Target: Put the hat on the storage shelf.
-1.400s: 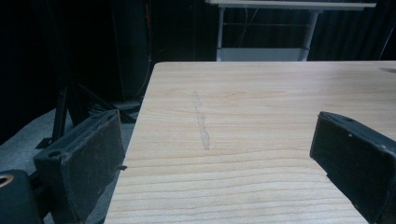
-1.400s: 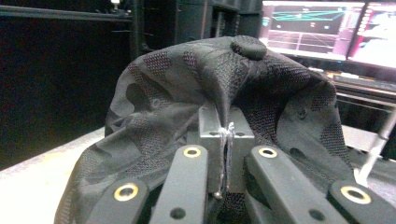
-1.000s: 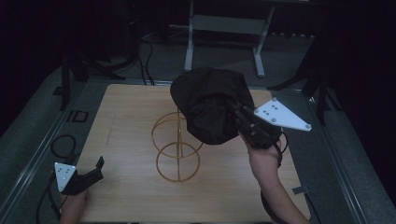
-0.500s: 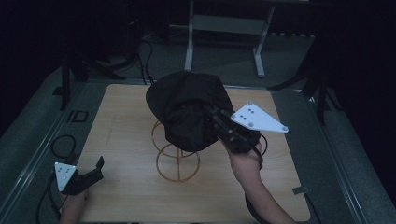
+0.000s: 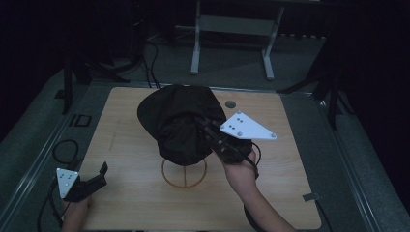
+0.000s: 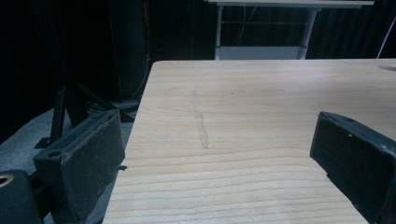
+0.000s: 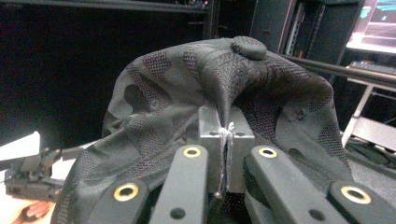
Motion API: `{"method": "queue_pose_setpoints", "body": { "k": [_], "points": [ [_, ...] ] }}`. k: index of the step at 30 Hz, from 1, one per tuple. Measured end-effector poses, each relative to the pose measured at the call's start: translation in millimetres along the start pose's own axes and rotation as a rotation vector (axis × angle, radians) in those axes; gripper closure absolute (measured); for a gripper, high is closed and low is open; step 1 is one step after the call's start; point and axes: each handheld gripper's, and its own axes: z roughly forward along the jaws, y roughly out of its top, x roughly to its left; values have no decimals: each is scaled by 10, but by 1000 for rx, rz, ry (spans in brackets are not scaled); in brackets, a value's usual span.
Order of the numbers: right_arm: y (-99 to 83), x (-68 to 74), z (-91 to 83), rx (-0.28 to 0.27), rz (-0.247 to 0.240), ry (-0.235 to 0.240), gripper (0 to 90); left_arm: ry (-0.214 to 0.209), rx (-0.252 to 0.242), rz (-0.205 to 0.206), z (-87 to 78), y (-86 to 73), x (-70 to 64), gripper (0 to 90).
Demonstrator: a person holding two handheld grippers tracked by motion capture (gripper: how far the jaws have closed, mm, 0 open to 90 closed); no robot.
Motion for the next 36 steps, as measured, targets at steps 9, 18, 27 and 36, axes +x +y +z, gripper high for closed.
{"method": "queue_pose_setpoints", "body": {
  "k": [9,18,27,36],
  "points": [
    [-155,-15,95,46,14,6,883,0,-1,-1,0,0,0,34],
    [-302,-67,163,86,46,14,882,-1,-3,-1,-1,-1,0,34],
    [-443,-77,226,122,55,26,879,-2,-3,2,-1,-1,-1,34],
    [-518,-104,250,132,80,38,641,-6,-3,1,-1,-2,-2,34]
  ]
}}
